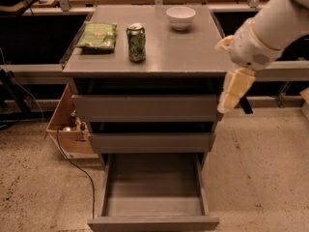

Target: Place green can into bottom drawer

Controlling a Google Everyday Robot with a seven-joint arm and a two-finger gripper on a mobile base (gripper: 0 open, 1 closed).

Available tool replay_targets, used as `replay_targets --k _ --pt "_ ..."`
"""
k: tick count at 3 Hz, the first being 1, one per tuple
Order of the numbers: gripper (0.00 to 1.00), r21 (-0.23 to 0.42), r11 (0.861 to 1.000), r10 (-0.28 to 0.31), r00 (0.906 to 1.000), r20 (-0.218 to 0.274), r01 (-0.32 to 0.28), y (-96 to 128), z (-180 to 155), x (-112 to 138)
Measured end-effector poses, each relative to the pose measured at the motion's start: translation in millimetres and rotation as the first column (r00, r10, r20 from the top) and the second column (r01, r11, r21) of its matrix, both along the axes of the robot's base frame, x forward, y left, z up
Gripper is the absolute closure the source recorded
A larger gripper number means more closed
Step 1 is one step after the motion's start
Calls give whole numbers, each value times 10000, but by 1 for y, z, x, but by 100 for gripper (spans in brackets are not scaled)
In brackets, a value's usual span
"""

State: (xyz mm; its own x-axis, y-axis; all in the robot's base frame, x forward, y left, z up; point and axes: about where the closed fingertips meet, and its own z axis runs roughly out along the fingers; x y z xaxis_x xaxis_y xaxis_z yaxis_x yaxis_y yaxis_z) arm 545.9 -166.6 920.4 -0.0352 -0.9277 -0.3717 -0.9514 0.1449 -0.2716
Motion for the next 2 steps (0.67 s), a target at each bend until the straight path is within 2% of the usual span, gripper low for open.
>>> replay_targets --k 1,2 --pt "0 581 9965 599 9981 141 -606 35 -18 32" --pt "0 771 9921 968 9950 261 -985 65 -29 56"
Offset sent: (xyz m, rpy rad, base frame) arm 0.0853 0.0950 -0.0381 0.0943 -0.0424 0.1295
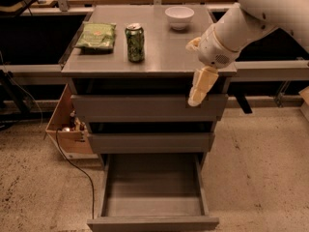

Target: Place green can into bottom drawer

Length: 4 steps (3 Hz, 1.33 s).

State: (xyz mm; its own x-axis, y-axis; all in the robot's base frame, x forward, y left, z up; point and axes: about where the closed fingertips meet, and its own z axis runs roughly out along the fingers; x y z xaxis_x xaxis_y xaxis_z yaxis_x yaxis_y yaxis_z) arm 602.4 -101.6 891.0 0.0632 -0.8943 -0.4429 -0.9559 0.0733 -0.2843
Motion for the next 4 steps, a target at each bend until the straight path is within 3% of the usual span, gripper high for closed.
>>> replay_targets --k 1,2,4 --pt "0 90 10000 18 10000 10 -18 4 -3 3" --pt "0 468 9989 99 9999 56 -102 22 -14 15" --pt "0 1917 9804 334 9973 651 -454 73 -22 75"
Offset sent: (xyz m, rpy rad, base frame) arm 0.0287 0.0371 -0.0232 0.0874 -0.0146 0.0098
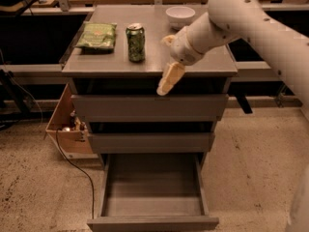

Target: Place green can into bottom drawer

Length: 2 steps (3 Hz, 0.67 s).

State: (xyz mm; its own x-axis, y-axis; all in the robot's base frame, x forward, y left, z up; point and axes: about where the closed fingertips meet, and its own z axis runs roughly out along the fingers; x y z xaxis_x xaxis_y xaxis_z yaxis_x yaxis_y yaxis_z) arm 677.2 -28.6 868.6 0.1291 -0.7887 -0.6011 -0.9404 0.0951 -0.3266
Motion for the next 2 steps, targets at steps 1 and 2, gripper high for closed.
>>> replay_targets --k 1,2 --pt "0 873 9958 -284 9992 280 258 8 5 34" --pt "0 1935 9790 -727 9966 384 640 17 12 65"
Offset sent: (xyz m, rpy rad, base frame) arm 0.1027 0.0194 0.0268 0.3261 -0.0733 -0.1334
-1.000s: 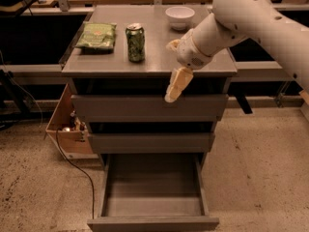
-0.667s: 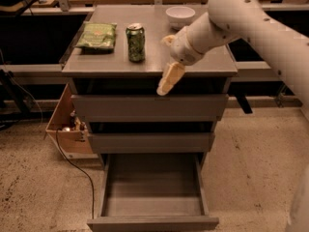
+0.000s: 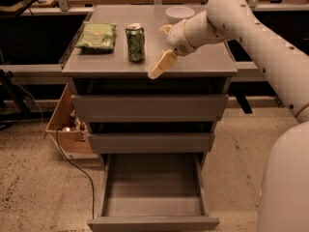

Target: Place green can into bottom drawer

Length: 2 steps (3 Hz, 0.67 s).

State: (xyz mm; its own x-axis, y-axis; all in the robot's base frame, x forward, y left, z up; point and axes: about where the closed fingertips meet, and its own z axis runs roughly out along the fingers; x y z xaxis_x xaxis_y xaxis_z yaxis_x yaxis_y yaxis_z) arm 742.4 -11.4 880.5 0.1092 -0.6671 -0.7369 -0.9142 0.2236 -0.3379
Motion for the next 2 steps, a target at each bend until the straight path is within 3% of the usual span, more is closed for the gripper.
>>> replay_targets --k 1,2 --pt "0 817 9966 -55 10000 -67 60 20 2 16" --pt "0 1975 9803 89 9989 -451 2 56 -1 37"
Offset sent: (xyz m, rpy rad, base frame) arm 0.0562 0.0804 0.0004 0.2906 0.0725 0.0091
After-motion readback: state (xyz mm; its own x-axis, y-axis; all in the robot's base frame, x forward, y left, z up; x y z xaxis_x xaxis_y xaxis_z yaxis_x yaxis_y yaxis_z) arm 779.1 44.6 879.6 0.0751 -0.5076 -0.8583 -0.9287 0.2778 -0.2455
